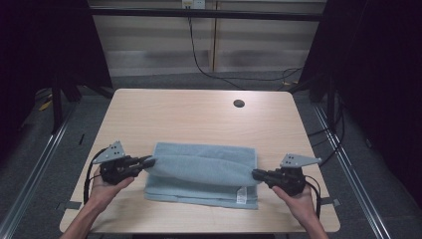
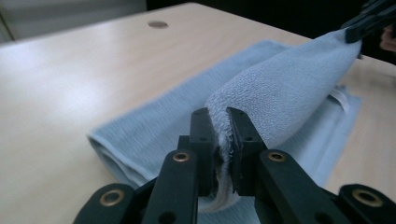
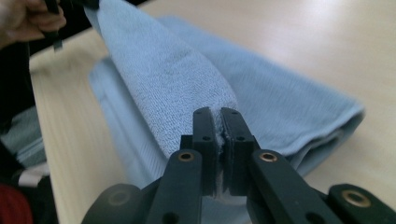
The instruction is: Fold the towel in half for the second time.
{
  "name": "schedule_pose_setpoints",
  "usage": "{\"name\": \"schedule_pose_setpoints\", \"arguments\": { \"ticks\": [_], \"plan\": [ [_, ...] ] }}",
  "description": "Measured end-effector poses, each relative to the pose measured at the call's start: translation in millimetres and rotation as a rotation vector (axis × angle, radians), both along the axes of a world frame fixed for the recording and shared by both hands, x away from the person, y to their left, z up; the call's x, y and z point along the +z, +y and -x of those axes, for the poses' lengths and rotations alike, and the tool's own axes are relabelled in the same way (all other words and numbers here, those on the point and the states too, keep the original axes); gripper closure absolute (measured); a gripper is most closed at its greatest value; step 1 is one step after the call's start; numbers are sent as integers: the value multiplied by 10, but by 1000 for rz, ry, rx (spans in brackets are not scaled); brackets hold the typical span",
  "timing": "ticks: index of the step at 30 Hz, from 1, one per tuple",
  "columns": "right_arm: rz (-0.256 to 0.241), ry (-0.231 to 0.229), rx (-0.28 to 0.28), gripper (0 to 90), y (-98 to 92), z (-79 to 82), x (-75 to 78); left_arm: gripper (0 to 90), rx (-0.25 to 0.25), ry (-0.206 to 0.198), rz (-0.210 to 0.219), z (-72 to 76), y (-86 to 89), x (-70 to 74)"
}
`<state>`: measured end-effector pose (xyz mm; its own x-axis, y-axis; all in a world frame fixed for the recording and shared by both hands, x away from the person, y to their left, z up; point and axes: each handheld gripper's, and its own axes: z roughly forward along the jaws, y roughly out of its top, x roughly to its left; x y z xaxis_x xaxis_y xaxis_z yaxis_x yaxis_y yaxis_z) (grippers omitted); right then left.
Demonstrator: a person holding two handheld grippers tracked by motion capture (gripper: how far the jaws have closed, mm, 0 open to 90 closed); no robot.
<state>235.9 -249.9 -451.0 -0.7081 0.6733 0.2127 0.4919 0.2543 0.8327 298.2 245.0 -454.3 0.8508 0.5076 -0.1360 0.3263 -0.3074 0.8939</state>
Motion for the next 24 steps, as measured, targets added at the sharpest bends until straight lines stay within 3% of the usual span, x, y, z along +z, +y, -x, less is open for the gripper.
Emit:
{"name": "schedule_pose_setpoints", "arguments": {
  "ticks": [3, 5, 7, 12, 15, 18, 20, 24],
  "plan": [
    [1, 44, 14, 836, 20, 96, -120, 779, -8, 27, -23, 98, 41, -78],
    [39, 63, 16, 811, 35, 154, -187, 759, -11, 39, -27, 169, 72, -118],
    [27, 86, 26, 775, 22, 212, -228, 720, -20, 62, -17, 228, 114, -143],
    [7, 97, 28, 688, -6, 324, -242, 626, -18, 67, 25, 289, 165, -108],
    [-15, 78, 28, 659, -22, 345, -184, 604, 10, 56, 48, 254, 162, -56],
    [-32, 59, 27, 628, -18, 316, -114, 542, 43, 63, 15, 159, 117, -30],
    [-31, 44, 11, 605, -15, 271, -50, 504, 59, 86, 16, 70, 71, -3],
    [-45, -12, -83, 531, -72, 78, 49, 411, 127, 100, -1, -115, 2, 36]
  ]
}}
